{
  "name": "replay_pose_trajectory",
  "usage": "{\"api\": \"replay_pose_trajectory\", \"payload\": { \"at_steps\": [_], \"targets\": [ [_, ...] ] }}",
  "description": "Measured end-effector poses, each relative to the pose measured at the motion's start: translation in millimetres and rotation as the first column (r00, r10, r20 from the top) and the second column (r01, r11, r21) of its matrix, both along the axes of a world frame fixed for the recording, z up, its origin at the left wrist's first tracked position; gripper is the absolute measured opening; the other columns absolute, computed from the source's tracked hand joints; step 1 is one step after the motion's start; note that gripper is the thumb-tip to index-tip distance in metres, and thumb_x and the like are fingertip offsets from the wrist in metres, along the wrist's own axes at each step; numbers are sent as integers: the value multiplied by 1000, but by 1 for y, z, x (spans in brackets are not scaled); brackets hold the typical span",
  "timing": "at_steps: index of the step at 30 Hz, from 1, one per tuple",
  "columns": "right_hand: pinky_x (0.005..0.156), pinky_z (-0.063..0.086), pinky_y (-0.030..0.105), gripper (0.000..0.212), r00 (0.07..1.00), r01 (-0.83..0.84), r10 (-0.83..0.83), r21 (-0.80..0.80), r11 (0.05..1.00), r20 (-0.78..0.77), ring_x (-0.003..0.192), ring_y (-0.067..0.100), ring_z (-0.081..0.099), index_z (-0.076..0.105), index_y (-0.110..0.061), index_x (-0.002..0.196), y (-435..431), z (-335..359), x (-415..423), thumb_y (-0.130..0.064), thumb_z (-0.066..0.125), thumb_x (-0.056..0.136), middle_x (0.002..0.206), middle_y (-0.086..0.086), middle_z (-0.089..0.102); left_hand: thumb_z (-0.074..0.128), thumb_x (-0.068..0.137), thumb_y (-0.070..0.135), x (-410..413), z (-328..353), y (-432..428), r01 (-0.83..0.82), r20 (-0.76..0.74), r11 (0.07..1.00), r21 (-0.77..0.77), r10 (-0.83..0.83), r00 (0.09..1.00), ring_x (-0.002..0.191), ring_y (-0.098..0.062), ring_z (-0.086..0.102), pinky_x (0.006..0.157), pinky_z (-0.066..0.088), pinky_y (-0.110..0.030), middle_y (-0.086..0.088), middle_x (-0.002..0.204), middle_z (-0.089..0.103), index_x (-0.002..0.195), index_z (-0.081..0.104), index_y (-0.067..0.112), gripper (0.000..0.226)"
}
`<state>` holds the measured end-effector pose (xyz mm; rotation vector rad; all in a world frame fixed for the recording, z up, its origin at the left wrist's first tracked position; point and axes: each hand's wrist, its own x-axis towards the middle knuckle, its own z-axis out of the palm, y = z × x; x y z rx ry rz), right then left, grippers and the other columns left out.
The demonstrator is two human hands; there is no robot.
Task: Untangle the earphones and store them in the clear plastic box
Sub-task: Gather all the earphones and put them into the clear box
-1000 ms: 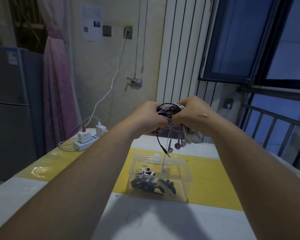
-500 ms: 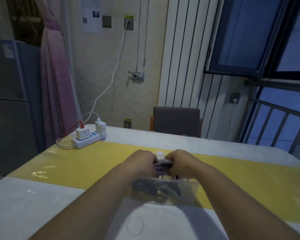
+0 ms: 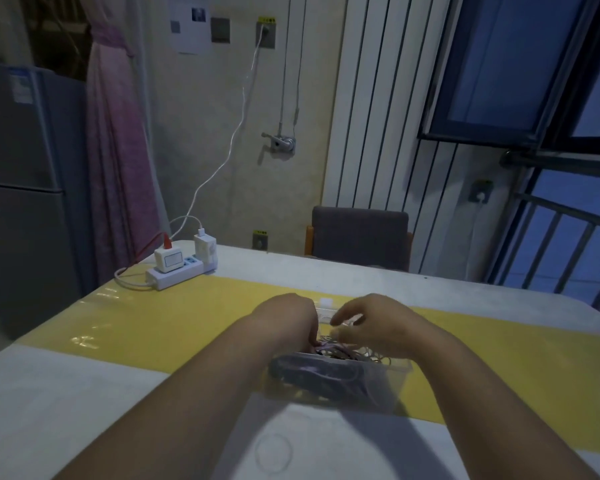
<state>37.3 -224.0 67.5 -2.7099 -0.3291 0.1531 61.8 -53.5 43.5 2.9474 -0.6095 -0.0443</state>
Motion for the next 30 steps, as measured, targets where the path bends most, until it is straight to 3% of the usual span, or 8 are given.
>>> {"api": "replay_pose_trajectory", "payload": {
  "at_steps": [4,6,10,17,21,25,27,30],
  "targets": [
    [72,47,26,16,1000,4,-7,-144,990,-16,87,18,62,75,-21,94,11,-19,-1,-28,61,90,97,1,73,71,81,26,0,0,-3,6,-38,999,44,-4,999,71,-24,59,62,41,-25,1,63,59,88,78,16,13],
    [66,43,27,18,999,10,-13,-104,995,-35,82,19,59,74,-17,90,9,-19,0,-27,59,91,93,4,71,71,83,25,0,4,-1,10,-65,1000,-8,-11,998,75,-24,57,64,39,-25,3,66,60,92,76,17,14],
    [71,46,28,9,988,71,-75,40,997,132,87,15,59,72,-22,88,2,-11,-2,-27,64,87,92,-7,65,74,82,40,-2,13,8,-20,-23,979,-204,16,1000,97,-16,63,81,48,-29,3,111,71,116,71,19,40],
    [74,51,29,10,932,174,-256,301,938,258,84,13,63,65,-31,83,-13,-19,-1,-22,63,86,87,-10,68,63,91,34,-5,9,13,-126,77,813,-568,204,976,104,-14,60,90,48,-30,4,119,67,118,67,26,29],
    [83,49,34,28,851,367,-436,263,892,293,103,25,61,64,-23,115,-25,-31,2,-35,55,91,121,4,64,56,93,38,-1,-6,18,-361,16,717,-596,460,888,110,-25,58,93,50,-39,-3,128,60,132,55,24,41],
    [103,42,38,54,914,402,-397,295,867,-79,128,32,48,36,-17,146,-25,-41,5,-41,42,99,148,13,44,51,98,34,0,-21,12,-409,-201,704,-581,363,910,124,-27,52,100,42,-34,-7,146,46,146,39,14,53],
    [93,46,35,50,914,403,-390,334,852,-108,110,30,58,38,-16,145,-24,-40,5,-36,43,99,137,16,52,48,100,28,-1,-21,11,-417,-214,681,-602,365,906,130,-26,46,101,40,-32,-7,150,42,146,39,11,50],
    [67,45,29,42,912,403,-397,391,828,-99,71,19,57,44,-17,138,-23,-35,-1,-27,43,97,93,6,61,43,100,19,-1,-19,14,-443,-256,608,-659,373,892,126,-28,49,97,47,-33,-8,150,41,145,40,10,46]
  ]
}}
